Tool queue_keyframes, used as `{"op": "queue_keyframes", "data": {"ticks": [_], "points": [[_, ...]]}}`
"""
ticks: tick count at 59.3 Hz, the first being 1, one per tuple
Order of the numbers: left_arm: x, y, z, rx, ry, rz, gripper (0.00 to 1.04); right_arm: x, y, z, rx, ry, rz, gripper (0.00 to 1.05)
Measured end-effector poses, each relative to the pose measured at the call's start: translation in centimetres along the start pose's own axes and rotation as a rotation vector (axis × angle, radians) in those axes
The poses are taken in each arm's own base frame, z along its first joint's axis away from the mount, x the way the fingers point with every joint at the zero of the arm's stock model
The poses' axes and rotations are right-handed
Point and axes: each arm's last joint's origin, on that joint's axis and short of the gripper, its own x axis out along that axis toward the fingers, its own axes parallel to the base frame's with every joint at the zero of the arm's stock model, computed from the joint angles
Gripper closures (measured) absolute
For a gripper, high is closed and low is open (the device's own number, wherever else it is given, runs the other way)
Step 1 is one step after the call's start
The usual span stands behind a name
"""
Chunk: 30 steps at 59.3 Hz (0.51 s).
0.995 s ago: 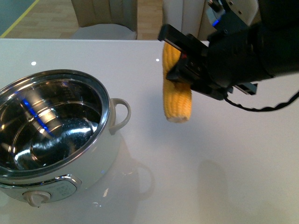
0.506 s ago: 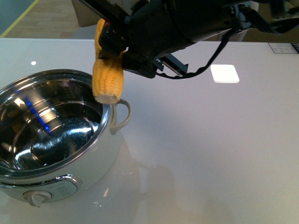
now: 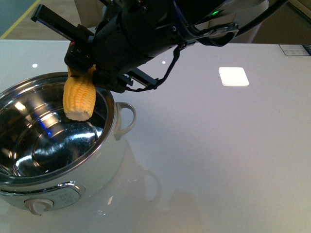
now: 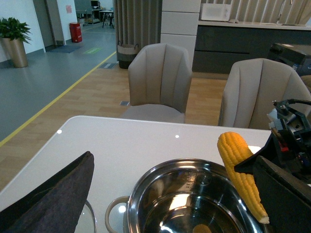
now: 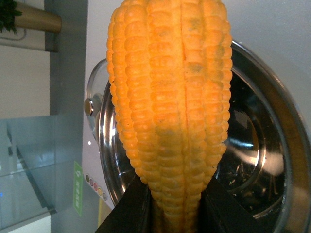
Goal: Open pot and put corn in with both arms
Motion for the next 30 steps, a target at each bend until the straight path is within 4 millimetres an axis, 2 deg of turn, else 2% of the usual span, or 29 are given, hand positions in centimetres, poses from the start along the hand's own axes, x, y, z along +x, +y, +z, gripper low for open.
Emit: {"op": "queue_keyframes", "data": {"ticks": [19,21,30], "points": [[0.0,0.0,0.0,0.0,0.0,0.0,0.07,2.2,0.7,-1.1,0.003,0.093,-0.012,0.89],[0.0,0.0,0.0,0.0,0.0,0.0,0.07,2.3,0.6,-1.2,0.005,0.097,-0.015,0.85],[0.0,0.0,0.0,0.0,0.0,0.0,0.07,2.5,0.3,-1.4,0.011,0.109,-0.028,0.51]]}}
